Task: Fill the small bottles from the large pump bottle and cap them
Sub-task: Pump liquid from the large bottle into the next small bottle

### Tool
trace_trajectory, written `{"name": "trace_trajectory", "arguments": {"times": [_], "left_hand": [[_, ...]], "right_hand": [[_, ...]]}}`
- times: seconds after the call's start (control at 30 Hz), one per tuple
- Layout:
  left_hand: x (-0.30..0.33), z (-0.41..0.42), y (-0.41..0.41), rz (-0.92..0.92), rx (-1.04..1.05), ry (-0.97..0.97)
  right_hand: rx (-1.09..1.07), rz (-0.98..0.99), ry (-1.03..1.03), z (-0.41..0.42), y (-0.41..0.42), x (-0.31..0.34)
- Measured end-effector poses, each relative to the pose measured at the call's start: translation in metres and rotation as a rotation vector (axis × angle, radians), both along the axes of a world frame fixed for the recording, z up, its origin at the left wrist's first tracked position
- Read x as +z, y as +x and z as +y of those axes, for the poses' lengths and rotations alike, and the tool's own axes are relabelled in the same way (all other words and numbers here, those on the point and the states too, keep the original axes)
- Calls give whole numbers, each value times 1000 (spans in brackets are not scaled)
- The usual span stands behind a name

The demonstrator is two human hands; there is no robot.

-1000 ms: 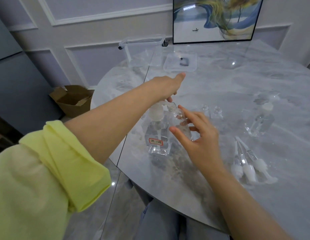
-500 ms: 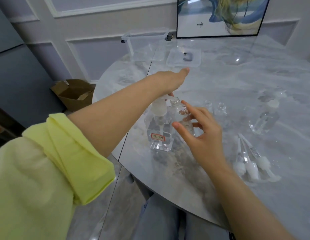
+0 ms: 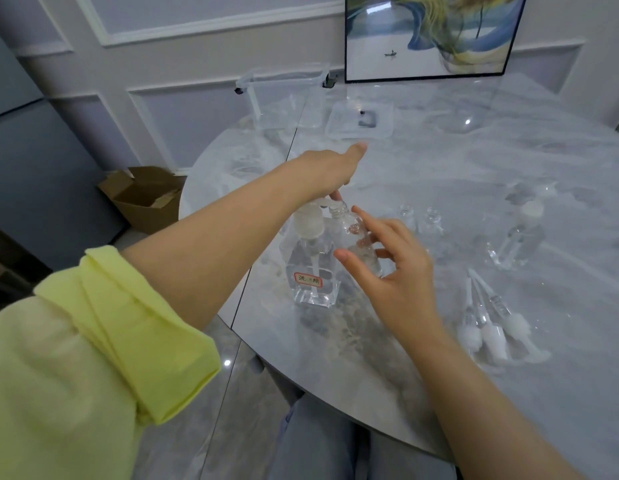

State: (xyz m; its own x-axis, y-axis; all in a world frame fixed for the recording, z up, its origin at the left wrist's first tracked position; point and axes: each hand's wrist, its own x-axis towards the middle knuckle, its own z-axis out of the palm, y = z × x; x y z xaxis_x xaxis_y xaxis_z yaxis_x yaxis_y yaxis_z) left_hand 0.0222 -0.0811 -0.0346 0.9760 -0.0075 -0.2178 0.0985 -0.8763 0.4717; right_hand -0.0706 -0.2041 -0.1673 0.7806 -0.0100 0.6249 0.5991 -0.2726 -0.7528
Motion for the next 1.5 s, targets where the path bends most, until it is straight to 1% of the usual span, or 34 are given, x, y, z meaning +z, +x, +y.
{"name": "trace_trajectory", "arguments": {"times": [0.1,0.2,0.37,0.5,0.6,0.77,0.9,1.23,1.3,1.43,1.5], "left_hand": [[3,-4,1,-22,-22,35],[1,-4,0,11,-19,65],[2,-2,3,-4,-7,31],[0,-3,3,5,-1,51],[1,-4,4,-9,-7,13],[1,-1,4,94,6,25],[7,-3,7,45,0,23],[-2,-1,8,26,-4,-20],[-1,-1,8,12,-4,-12],[-2,1,6,47,5,11],[-2,0,5,24,-3,-3]], "right_hand": [[12,12,33,0,0,1],[10,-6,24,1,1,0],[5,-10,20,0,1,0],[2,-22,14,1,0,0],[2,-12,24,1,1,1],[-6,-26,4,0,0,0],[-7,-24,4,0,0,1],[-7,-2,13,0,0,1],[-4,0,14,0,1,1],[-13,-3,8,0,0,0],[-6,-3,23,0,0,0]]}}
